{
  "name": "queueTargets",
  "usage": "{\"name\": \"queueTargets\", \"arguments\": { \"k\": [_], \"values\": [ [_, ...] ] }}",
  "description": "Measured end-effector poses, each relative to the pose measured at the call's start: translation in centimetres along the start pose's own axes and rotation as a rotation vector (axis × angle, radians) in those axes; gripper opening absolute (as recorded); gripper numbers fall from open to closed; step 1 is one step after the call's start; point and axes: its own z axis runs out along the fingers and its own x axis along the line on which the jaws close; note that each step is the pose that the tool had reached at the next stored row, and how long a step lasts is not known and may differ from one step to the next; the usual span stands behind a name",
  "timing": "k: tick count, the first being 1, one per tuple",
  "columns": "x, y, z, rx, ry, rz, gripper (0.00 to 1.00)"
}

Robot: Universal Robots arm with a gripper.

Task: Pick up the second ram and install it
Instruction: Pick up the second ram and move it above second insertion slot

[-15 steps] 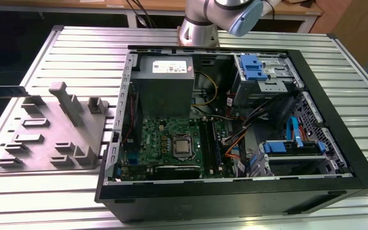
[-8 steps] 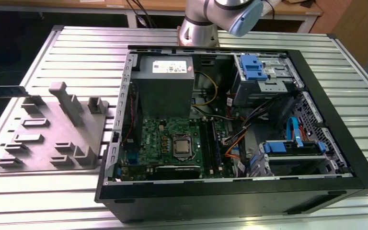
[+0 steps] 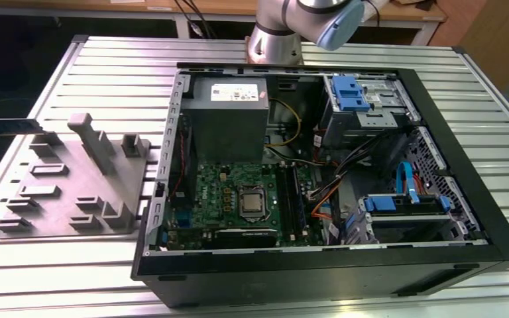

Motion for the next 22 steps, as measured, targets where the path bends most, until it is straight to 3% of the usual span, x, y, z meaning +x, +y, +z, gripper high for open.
{"name": "queueTargets", "arguments": {
  "k": [16,22],
  "values": [
    [0.02,-3.51,-0.15,0.0001,-0.0001,0.000,0.08],
    [-0.01,-3.66,-0.54,-0.0005,0.0001,0.000,0.08]
  ]
}}
